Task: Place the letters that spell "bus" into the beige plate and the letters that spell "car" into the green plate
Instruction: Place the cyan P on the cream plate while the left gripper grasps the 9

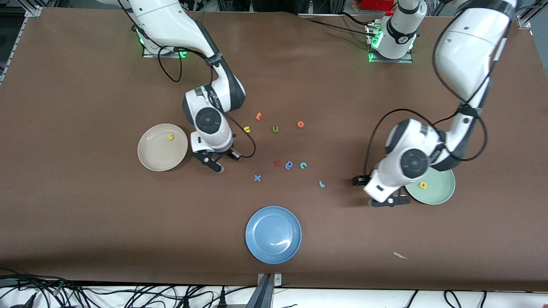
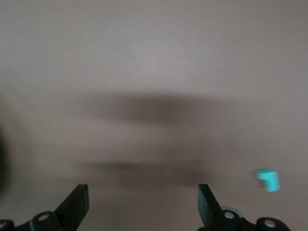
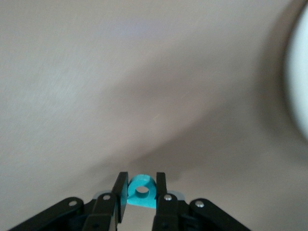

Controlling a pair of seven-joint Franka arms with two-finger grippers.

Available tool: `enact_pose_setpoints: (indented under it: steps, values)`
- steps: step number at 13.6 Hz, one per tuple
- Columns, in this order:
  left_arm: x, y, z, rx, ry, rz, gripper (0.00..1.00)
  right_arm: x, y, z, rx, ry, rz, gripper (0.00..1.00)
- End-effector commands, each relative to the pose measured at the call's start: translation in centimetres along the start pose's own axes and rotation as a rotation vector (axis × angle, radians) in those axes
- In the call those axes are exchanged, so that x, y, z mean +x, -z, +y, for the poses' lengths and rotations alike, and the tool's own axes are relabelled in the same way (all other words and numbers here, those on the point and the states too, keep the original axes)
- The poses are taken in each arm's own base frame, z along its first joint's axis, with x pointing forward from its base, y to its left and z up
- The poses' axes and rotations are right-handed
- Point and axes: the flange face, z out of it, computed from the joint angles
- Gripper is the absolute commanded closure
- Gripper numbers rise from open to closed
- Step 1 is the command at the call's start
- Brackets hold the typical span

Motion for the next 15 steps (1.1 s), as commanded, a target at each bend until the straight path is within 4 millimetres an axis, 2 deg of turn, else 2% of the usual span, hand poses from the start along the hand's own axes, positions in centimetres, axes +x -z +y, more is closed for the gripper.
enact_pose_setpoints:
  steps: [1, 3, 6, 9, 10, 12, 15]
  values:
    - [0.4, -1.5, 3.7, -0.025, 0.12, -0.009, 0.0, 4.0, 3.5, 5.3, -0.062, 0.106, -0.061, 0.91]
    - [-0.4, -2.4, 6.1, -0.033, 0.172, -0.009, 0.0, 6.8, 4.3, 9.9, -0.083, 0.169, -0.086, 0.91]
    - [-1.2, -3.8, 9.2, -0.051, 0.237, -0.001, 0.03, 9.0, 0.6, 17.4, -0.079, 0.231, -0.083, 0.9]
    - [-1.6, -3.9, 10.3, -0.056, 0.256, 0.004, 0.09, 8.7, -3.3, 21.0, -0.056, 0.247, -0.012, 0.86]
    - [-1.7, -4.2, 10.8, -0.057, 0.265, 0.002, 0.13, 8.9, -3.4, 21.3, -0.055, 0.249, -0.01, 0.57]
    - [-1.8, -4.6, 11.6, -0.058, 0.27, 0.005, 0.23, 9.1, -2.0, 21.3, -0.032, 0.241, -0.011, 0.02]
    - [-1.9, -4.8, 11.6, -0.056, 0.274, 0.004, 0.35, 8.8, 2.0, 19.6, -0.007, 0.218, -0.064, 0.02]
